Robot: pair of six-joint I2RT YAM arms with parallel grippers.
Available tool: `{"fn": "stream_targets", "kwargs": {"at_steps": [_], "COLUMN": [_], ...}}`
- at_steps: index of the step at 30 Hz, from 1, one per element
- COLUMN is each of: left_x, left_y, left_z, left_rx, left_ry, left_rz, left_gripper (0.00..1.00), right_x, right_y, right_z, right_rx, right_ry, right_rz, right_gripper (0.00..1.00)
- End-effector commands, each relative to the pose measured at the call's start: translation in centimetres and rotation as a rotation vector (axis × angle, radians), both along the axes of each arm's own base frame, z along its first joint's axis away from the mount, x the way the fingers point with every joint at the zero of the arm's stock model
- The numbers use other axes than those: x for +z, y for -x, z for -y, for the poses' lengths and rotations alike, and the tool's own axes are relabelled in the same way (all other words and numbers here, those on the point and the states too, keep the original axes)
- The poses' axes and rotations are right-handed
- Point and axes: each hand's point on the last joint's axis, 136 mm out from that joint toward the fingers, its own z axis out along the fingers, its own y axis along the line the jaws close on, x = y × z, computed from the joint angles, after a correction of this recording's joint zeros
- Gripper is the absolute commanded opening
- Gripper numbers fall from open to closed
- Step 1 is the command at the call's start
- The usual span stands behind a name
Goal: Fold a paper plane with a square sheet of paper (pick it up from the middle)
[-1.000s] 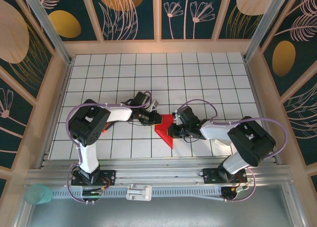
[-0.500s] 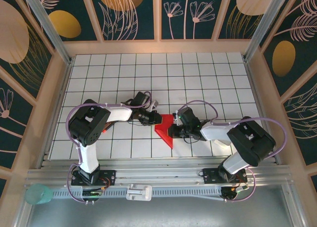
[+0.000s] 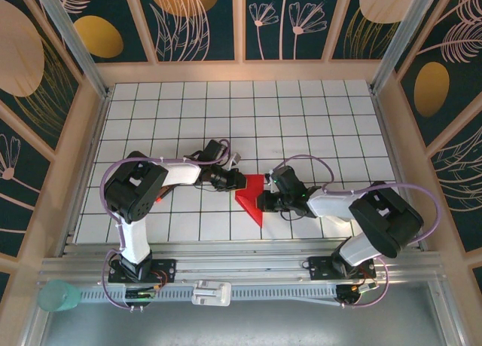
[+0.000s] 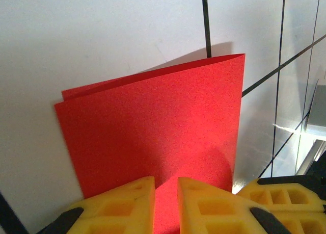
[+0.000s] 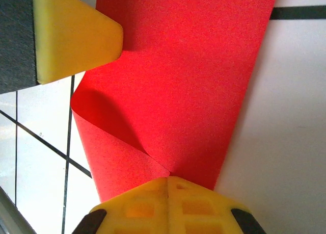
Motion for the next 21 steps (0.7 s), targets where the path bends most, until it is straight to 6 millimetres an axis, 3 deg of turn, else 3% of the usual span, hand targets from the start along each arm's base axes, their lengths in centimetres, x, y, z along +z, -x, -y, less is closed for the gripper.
{"fn": "stream_targets", "kwargs": {"at_steps": [1, 21], "left_x": [-2.57, -2.57], "left_y": [0.49, 0.46], "left_z": [-1.32, -1.25], "left_rx": [0.013, 0.011], "left_ry": [-0.093, -0.089], "left_rz": [-0.029, -0.028], "left_gripper": [0.21, 0.21], "right_x": [0.04, -0.1], "right_y": [-0.07, -0.96], "right_z": [0.2, -0.32], "right_rx": [-0.021, 0.006], "right_ry": [0.0, 0.035], "right_rz": [0.013, 0.025], "right_gripper": [0.02, 0.02]}}
